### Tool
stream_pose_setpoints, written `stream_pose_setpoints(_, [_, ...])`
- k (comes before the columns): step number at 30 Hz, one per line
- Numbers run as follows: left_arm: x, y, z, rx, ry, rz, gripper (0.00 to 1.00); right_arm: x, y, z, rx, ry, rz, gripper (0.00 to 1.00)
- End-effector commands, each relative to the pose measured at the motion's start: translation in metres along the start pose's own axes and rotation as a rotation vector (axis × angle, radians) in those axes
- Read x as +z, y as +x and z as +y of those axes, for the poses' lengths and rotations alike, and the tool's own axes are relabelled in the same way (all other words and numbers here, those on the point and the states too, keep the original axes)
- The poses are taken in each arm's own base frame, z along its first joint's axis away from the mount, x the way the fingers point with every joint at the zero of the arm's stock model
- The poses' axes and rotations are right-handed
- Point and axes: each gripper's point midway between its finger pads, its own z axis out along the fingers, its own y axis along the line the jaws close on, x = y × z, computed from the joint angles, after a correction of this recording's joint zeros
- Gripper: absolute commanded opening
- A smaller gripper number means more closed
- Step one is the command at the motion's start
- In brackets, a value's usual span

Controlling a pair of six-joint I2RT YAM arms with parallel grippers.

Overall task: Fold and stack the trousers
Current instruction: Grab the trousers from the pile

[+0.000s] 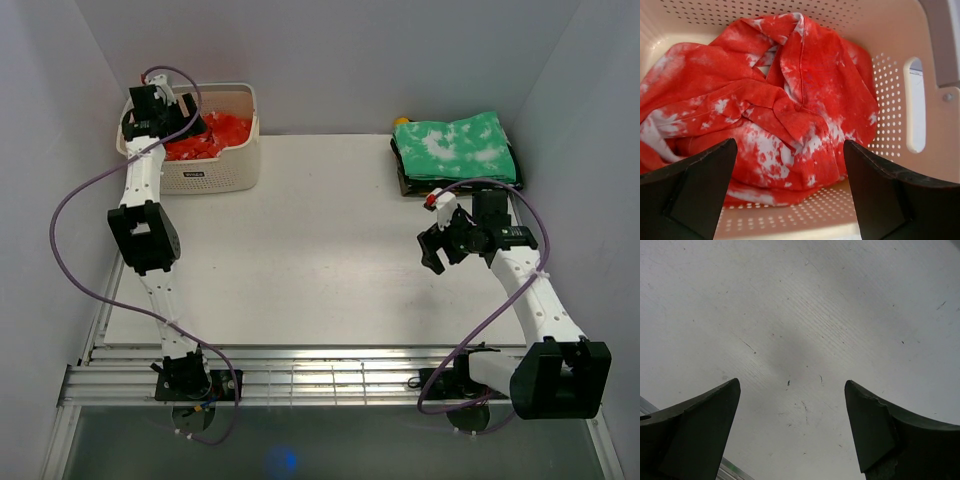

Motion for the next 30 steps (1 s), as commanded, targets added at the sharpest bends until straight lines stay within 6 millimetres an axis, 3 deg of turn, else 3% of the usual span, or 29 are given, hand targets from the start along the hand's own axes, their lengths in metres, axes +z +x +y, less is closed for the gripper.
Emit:
stream_pose_setpoints(1, [-0.006,-0.051,-0.029,0.02,0.094,-0.172,0.98,-0.003,-0.016,-0.002,-0.012,-0.008,-0.028,0.9])
stream_pose_setpoints(7, [0.032,-0.036,-0.019,0.007,0.068,-0.168,0.98,0.008,-0.008,0.002,0.029,-0.05,0.007,0.9])
stream_pose_setpoints(11, [0.064,-0.004,-0.017,0.008,0.076,-0.114,0.98,0.013,-0.003,0.002,0.05,-0.057,0.024,0.9])
stream_pose_setpoints(18, [0.093,0.024,-0.022,0.067,0.06,-0.082,0.98,0.018,0.001,0.001,0.069,-0.066,0.051,0.9])
stream_pose_setpoints(24, [0.102,0.076,-0.008,0.124,0.0,0.08,0.98,0.02,0.002,0.0,0.074,-0.064,0.055,0.9])
stream_pose_setpoints(27, [0.092,0.098,0.005,0.147,-0.064,0.188,0.98,0.02,0.003,0.001,0.072,-0.065,0.06,0.91])
stream_pose_setpoints(30, [0.082,0.107,0.008,0.193,-0.067,0.241,0.98,0.019,0.004,0.001,0.069,-0.063,0.059,0.91])
